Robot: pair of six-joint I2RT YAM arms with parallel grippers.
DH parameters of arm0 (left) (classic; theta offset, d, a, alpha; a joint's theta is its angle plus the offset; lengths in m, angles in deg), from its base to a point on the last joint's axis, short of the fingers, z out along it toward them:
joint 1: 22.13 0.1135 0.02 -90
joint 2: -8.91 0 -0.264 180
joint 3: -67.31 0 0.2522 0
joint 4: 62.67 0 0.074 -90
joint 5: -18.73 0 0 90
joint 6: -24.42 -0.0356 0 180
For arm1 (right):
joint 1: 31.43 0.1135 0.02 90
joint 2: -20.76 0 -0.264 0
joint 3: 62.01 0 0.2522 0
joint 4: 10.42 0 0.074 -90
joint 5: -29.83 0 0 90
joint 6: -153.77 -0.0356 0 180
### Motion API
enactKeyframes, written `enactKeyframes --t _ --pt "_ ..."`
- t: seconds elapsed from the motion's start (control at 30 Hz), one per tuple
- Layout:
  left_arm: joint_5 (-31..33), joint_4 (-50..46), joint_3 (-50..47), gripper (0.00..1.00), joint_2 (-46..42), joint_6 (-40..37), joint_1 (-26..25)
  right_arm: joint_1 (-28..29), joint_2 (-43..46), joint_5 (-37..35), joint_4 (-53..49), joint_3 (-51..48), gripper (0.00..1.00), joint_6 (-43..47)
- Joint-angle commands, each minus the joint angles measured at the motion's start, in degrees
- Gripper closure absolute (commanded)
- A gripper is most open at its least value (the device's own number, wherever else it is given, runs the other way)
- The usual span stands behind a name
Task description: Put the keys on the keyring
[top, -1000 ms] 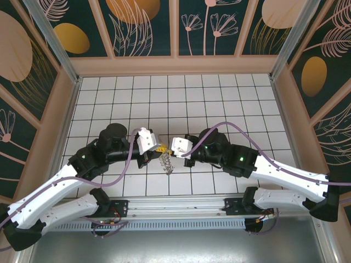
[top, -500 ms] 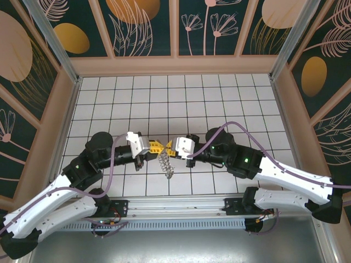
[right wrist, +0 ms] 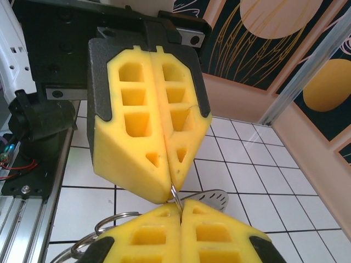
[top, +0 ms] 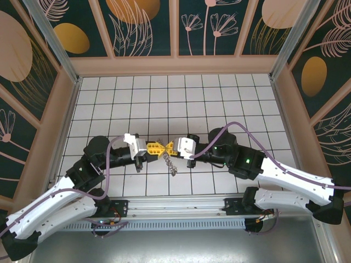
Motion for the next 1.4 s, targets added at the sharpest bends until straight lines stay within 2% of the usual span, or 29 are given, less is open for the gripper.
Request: enactKeyframes --t 0.0,0.03,0.1,0.2,0.3,0.4,0.53,0.7,0.83,1.03,1.23,1.37 --pt "0.1 -4.6 5.0 1.00 2.2 -1.4 -0.1 0.5 0.9 -2.7 1.3 0.1 1.00 1.1" --pt "1.1 -8.4 6.4 0.99 3.5 -2.4 -0.1 0.4 0.8 -3.6 0.6 0.4 1.00 1.4" --pt "2.7 -14.2 9.1 0.89 5.9 -4.2 -0.2 0.4 0.1 -4.9 -0.8 1.3 1.00 2.1" --pt "4.9 -18.4 10.9 0.82 7.9 -5.8 -0.2 0.5 -1.4 -5.8 -2.2 2.6 1.00 2.5" --pt "6.3 -19.6 11.2 0.85 9.1 -6.6 -0.2 0.7 -1.6 -5.5 -1.9 2.7 1.00 2.8" --pt "7.3 -19.5 11.1 1.00 10.0 -6.7 -0.3 0.7 -1.3 -5.0 -1.8 2.9 1.00 2.9" --pt "8.3 -18.0 10.5 1.00 9.7 -6.7 -0.3 0.7 -0.4 -3.5 -1.9 3.1 1.00 2.9" --pt "6.7 -12.6 9.1 1.00 7.1 -5.8 -0.2 0.7 1.0 -2.1 -0.4 1.6 1.00 2.1" --pt "2.8 -5.0 6.9 1.00 4.1 -3.6 -0.3 0.7 1.4 -0.8 0.5 0.2 0.88 0.3" --pt "-3.2 4.5 3.8 1.00 1.8 -0.6 -0.2 0.9 2.1 1.9 2.6 -1.1 0.84 -0.6" --pt "-5.9 12.2 0.0 1.00 -0.2 3.8 -0.3 0.9 2.2 3.1 3.8 -1.9 0.89 -0.7" --pt "-6.8 15.9 -2.0 1.00 -0.9 5.9 -0.2 0.9 2.2 2.3 3.8 -2.0 1.00 -0.6"
